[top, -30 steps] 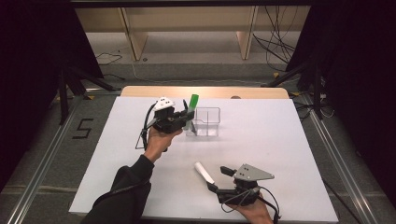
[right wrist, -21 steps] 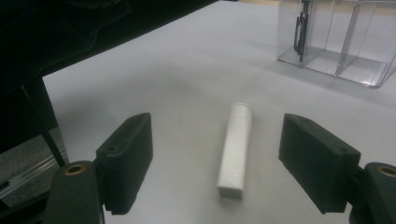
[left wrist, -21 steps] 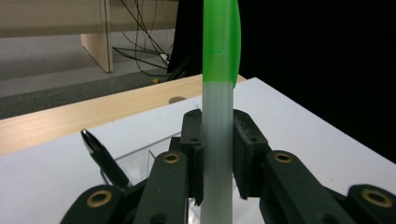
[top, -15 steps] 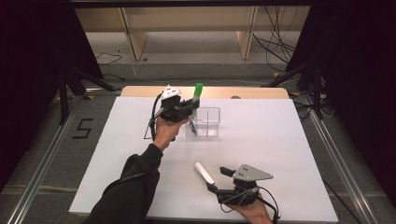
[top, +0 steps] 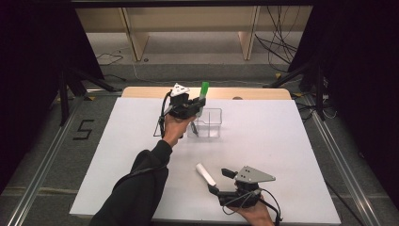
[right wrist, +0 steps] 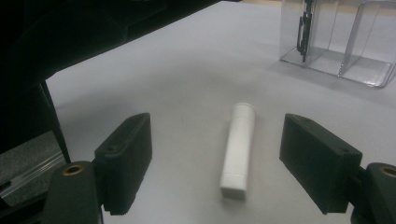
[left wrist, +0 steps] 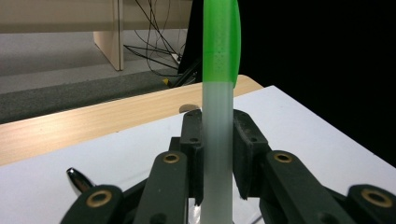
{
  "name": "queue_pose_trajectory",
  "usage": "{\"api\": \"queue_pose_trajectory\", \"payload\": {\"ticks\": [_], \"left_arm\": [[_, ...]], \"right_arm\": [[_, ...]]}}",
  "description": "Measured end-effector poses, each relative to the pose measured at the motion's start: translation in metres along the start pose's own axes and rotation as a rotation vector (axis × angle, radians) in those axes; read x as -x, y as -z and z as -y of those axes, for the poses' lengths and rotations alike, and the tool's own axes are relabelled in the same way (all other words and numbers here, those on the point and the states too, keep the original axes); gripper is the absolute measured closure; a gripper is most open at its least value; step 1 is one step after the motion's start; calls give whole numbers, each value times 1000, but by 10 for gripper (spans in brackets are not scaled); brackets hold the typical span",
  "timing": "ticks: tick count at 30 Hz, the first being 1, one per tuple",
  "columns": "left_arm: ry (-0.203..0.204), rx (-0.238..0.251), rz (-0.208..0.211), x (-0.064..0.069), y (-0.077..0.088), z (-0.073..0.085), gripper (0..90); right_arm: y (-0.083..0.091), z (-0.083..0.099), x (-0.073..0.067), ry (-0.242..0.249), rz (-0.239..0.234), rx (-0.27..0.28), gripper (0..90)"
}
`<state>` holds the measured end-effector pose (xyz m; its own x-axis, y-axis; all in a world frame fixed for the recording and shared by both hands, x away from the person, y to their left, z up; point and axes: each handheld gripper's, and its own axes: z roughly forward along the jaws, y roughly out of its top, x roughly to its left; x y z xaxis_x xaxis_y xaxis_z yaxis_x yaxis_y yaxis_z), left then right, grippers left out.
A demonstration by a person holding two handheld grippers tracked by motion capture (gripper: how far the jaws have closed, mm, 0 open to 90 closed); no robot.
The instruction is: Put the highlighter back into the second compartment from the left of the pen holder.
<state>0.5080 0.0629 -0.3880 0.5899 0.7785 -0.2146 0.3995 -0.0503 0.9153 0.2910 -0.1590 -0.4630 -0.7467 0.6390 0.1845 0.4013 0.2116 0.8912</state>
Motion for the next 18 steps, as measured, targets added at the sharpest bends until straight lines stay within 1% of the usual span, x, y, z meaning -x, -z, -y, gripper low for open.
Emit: {"api": "queue_pose_trajectory", "payload": {"ticks": [4, 7, 9, 12, 18], "left_arm": [[2, 8, -8, 1, -5, -1, 762], [-5, -3, -10, 2, -8, -1, 762], [2, -1, -10, 3, -11, 0, 762], [-4, -12, -17, 5, -14, 2, 762], [2, -17, -29, 5, -19, 7, 761]], "right_arm": [[0, 0, 0, -2, -1, 3, 250], [0, 0, 1, -5, -1, 0, 247], [0, 0, 0, -4, -2, -1, 247], [0, 0, 0, -4, -3, -1, 247], [0, 0, 1, -3, 1, 0, 248]]}}
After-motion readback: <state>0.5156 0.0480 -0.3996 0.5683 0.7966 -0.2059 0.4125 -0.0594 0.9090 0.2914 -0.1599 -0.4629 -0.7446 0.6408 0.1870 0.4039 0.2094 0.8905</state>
